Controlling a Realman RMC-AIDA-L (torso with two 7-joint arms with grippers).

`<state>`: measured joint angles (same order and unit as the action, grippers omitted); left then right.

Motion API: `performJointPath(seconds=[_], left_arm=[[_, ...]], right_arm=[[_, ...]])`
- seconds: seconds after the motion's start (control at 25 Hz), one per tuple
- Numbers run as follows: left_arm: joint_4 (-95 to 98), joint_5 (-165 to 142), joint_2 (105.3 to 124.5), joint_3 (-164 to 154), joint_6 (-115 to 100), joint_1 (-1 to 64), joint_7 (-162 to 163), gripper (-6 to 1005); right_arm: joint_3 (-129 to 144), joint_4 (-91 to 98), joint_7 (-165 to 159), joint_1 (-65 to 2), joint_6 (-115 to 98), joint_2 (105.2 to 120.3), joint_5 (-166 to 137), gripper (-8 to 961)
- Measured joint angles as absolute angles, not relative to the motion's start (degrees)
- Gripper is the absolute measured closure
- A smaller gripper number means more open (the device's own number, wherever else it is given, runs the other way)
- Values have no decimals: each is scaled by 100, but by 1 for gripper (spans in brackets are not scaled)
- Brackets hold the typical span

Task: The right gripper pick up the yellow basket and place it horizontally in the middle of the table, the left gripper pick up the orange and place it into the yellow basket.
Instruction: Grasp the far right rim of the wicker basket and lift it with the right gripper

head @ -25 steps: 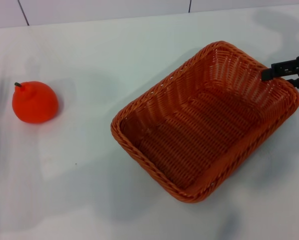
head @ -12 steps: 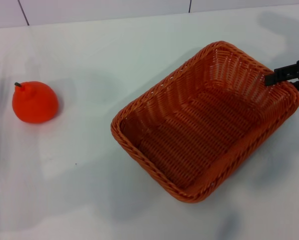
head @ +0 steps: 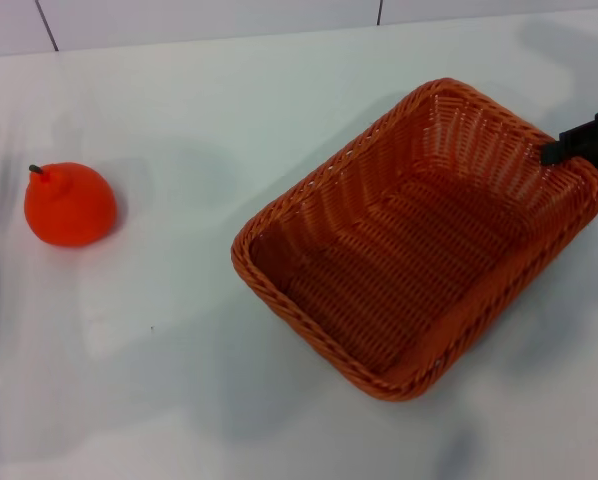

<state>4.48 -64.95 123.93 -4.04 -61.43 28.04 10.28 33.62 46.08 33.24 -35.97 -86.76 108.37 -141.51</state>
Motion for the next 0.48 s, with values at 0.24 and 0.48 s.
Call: performJointPath(seconds=[0.24, 0.48], left_arm=[[439, -6495, 12393, -459, -6135, 2797, 1028, 92], [439, -6495, 12393, -466, -6127, 2786, 1028, 92]], right_arm=[[3595, 4598, 3316, -3706, -8657, 10858, -14151, 588], [3712, 4533, 3293, -3787, -8653, 10859, -14150, 589]])
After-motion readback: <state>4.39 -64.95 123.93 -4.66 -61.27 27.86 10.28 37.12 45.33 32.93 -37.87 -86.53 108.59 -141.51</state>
